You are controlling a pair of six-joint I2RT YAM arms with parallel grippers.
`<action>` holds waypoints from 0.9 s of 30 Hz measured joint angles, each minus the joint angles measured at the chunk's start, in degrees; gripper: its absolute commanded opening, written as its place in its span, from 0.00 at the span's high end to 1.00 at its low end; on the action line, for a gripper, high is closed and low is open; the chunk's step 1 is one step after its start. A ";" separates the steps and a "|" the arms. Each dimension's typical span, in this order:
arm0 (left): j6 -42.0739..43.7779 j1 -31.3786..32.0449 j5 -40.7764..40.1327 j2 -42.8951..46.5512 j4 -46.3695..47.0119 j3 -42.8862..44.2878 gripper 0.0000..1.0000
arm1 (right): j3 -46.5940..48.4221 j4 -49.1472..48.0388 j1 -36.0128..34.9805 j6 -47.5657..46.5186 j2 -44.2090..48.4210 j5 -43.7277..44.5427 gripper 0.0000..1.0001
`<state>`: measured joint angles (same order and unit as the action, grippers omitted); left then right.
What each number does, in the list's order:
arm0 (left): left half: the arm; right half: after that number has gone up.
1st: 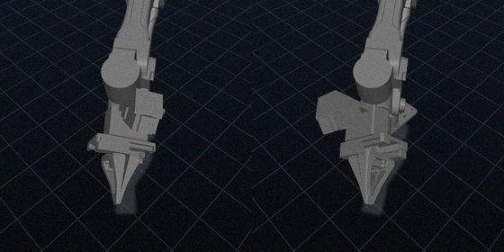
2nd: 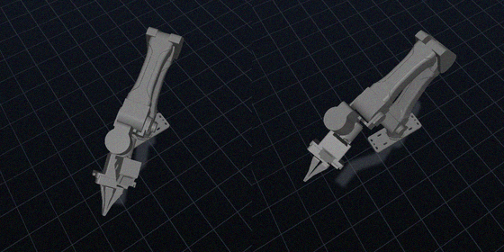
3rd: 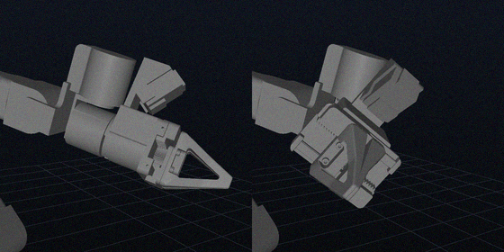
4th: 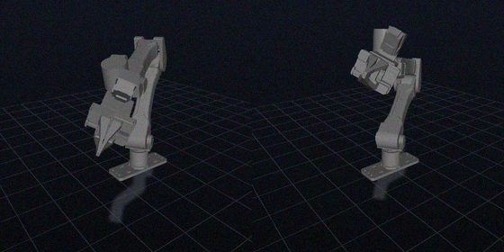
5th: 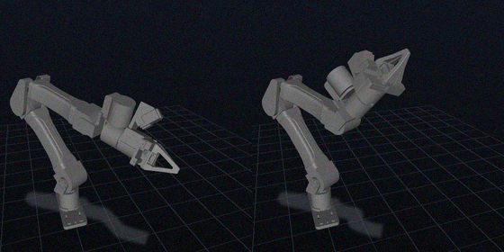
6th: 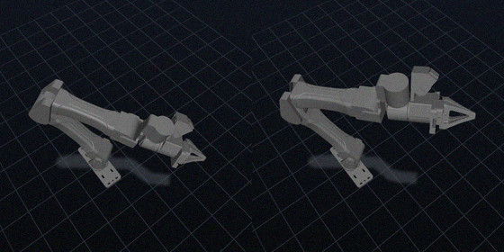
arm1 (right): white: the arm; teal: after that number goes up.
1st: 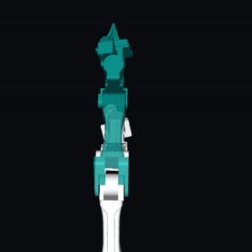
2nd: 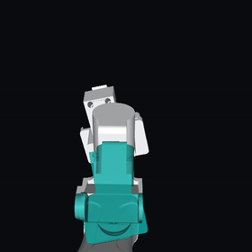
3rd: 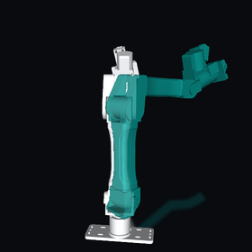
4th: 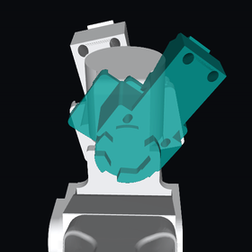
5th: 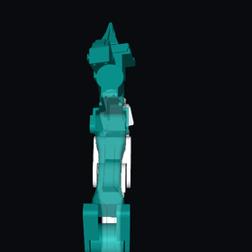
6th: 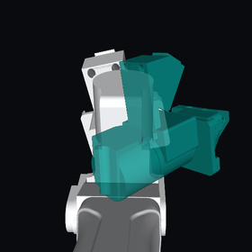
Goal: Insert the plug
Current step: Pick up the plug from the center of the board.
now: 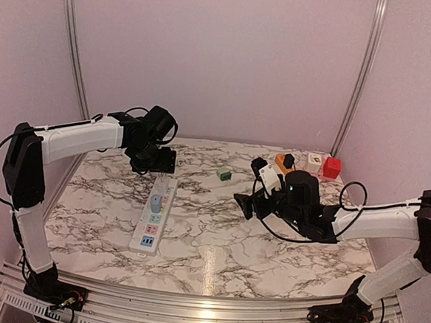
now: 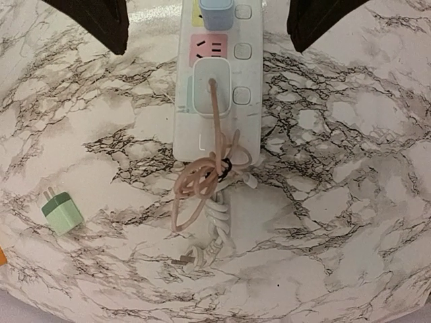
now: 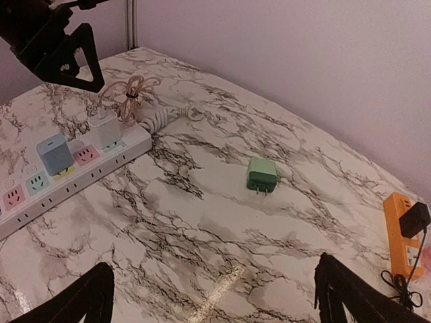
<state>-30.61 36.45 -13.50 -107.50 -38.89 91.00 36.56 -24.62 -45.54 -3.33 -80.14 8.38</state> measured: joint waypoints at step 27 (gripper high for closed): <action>-1.62 0.22 2.58 10.73 0.00 -6.49 0.01 | 45.29 22.25 12.94 -1.01 -38.60 -12.76 0.07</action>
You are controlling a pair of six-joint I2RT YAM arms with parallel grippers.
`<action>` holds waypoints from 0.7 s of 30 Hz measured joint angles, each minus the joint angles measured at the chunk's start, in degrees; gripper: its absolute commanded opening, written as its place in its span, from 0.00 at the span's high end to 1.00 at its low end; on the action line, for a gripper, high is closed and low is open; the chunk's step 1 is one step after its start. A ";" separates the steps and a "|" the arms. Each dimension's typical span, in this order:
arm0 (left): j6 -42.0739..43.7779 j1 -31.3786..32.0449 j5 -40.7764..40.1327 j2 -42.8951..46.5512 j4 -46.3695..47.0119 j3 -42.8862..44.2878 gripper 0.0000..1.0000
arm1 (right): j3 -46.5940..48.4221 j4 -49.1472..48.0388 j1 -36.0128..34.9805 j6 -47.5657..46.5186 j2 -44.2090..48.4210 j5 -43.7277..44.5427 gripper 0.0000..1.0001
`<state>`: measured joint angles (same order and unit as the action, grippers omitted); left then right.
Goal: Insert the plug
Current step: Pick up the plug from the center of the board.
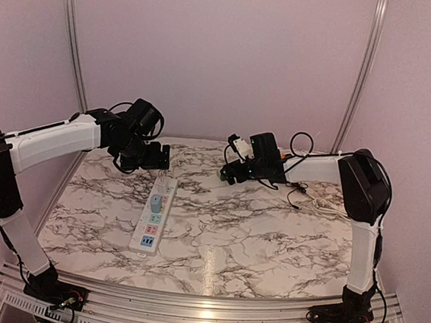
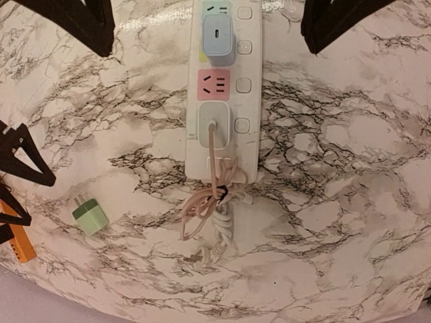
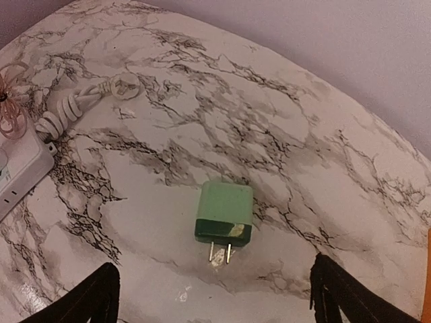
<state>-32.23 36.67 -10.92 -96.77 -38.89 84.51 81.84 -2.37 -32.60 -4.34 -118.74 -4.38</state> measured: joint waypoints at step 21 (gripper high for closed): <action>-0.83 2.16 -0.02 2.10 -0.02 -1.05 0.01 | 12.09 3.32 0.02 -2.08 -15.41 2.43 0.19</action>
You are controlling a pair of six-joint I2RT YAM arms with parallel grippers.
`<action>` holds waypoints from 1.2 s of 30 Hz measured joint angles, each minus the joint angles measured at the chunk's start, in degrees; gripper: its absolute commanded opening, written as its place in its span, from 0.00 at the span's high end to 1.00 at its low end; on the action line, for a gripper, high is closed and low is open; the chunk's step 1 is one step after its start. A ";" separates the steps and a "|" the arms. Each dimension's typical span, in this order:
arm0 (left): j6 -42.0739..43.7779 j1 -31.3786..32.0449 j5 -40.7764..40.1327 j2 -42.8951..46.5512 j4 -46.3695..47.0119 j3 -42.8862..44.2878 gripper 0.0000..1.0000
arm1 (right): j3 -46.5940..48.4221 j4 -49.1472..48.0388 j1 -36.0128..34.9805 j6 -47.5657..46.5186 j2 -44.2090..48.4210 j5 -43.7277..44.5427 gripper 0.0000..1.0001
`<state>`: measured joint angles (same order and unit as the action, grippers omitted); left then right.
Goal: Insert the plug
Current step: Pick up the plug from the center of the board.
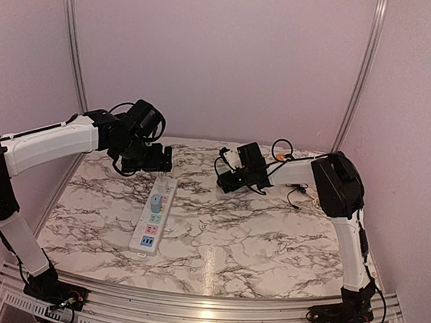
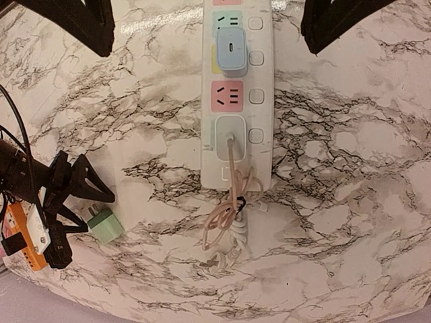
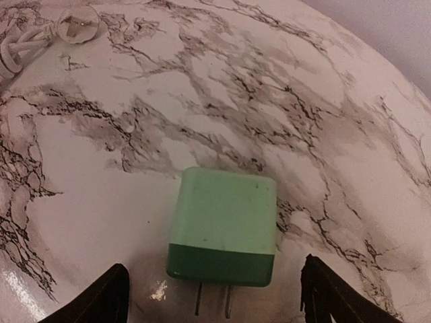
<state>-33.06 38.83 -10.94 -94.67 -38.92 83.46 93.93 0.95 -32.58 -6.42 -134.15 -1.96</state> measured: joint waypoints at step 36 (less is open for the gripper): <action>-0.31 1.20 3.41 0.00 0.35 0.00 0.01 | -23.19 -10.56 -0.28 -1.16 18.47 -7.26 0.78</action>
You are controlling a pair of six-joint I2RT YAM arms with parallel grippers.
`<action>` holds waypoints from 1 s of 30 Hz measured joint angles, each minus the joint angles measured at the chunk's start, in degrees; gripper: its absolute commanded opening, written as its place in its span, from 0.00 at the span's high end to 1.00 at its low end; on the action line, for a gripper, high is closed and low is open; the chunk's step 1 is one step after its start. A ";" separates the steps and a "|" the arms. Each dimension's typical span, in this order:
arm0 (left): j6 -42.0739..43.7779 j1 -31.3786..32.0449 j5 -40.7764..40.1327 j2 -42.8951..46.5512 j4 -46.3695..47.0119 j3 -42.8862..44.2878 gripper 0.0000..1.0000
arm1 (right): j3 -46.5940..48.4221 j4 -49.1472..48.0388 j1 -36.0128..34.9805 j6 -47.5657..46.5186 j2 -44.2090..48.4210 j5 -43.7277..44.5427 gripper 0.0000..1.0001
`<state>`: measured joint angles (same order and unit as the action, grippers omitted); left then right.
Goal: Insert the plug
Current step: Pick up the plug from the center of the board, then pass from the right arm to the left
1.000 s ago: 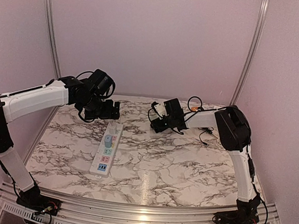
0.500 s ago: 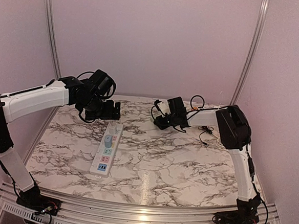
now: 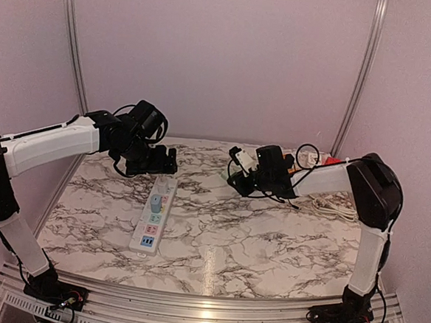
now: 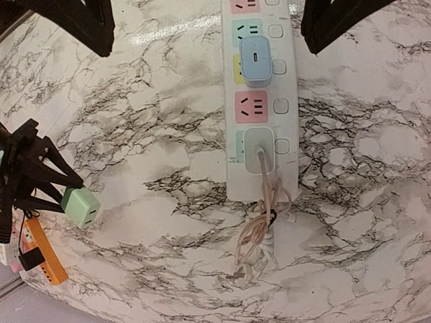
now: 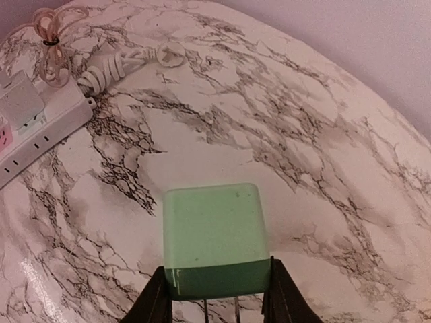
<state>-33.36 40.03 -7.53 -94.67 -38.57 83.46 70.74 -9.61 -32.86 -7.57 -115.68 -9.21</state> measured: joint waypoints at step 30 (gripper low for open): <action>0.96 5.25 31.06 1.79 13.57 -0.85 0.01 | -30.58 -25.66 -18.69 -12.90 33.75 7.37 0.78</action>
<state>-32.40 45.28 23.53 -92.88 -24.99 82.61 40.16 -35.27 -51.55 -20.47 -81.93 -1.85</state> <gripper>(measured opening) 0.988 0.335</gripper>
